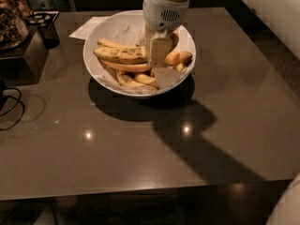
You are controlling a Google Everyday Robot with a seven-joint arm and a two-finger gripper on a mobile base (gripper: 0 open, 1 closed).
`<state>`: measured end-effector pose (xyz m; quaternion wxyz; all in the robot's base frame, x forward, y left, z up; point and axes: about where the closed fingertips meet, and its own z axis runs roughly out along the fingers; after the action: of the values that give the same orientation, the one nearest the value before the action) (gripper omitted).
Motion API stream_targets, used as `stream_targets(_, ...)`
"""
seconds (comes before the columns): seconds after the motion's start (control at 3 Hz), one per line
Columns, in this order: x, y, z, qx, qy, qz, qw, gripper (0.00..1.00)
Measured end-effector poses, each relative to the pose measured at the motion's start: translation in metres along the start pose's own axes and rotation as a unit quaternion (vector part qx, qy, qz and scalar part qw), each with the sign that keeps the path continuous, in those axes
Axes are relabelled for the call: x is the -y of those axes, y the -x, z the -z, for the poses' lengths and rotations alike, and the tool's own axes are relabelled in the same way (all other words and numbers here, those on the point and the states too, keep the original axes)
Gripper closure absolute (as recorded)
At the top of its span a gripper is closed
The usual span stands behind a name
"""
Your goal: Pick banana from white bowl
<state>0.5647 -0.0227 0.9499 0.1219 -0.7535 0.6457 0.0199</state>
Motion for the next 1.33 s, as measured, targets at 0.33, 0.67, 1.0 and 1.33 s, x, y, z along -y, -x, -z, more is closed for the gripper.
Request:
stream_targets(0.33, -0.011, 0.010, 0.015, -0.001, -0.012, -0.001, 0.9999, 1.00)
stream_targets(0.67, -0.028, 0.019, 0.030, -0.001, -0.024, 0.002, 0.9997, 1.00)
stream_targets(1.0, -0.045, 0.028, 0.041, -0.002, -0.028, 0.003, 0.9996, 1.00)
stream_targets(1.33, -0.080, 0.032, 0.051, 0.011, -0.023, -0.005, 0.9997, 1.00)
